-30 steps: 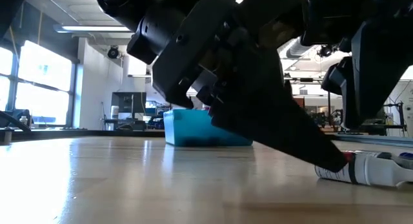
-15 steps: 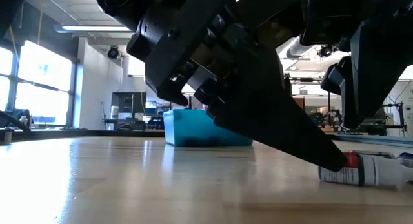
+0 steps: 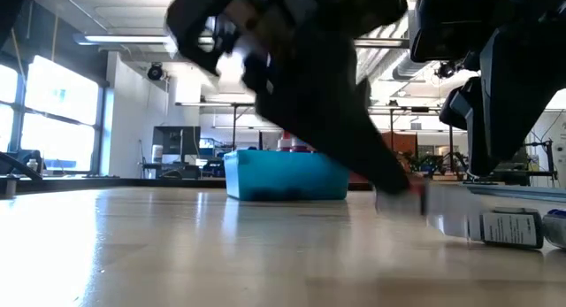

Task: Pick & Place food coloring
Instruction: Put the small red food coloring bottle into the bin, then put the small black food coloring bottle into the bin

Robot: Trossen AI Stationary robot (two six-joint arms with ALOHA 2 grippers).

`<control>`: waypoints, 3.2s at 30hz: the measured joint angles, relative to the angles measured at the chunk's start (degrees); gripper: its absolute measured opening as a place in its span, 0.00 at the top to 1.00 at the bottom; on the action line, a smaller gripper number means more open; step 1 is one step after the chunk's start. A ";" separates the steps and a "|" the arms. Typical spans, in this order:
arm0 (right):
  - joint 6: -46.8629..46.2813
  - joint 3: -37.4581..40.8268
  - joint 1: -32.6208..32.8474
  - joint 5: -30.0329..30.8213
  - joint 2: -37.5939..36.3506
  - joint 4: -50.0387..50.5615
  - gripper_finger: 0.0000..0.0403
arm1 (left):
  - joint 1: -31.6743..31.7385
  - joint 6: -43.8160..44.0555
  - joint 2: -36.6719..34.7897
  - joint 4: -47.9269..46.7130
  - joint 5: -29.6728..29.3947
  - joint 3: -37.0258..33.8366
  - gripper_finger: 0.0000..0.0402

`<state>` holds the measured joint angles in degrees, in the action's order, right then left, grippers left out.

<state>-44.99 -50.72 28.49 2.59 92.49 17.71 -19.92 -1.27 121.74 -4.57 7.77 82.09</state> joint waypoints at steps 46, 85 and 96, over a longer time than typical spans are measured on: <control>0.04 0.02 -0.04 6.83 -0.02 -0.89 0.62 | 20.97 17.92 -4.21 -49.39 -29.30 11.79 0.76; -1.48 -14.36 8.66 17.33 19.69 3.07 0.62 | -6.14 36.52 -17.58 -73.23 -50.60 25.02 0.60; -2.57 -14.27 7.54 16.43 20.70 3.70 0.75 | -11.57 48.79 -17.58 -80.34 -54.81 24.97 0.60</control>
<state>-47.57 -64.99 36.03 19.02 113.19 21.41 -31.49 47.52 104.16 -84.91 -47.04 107.07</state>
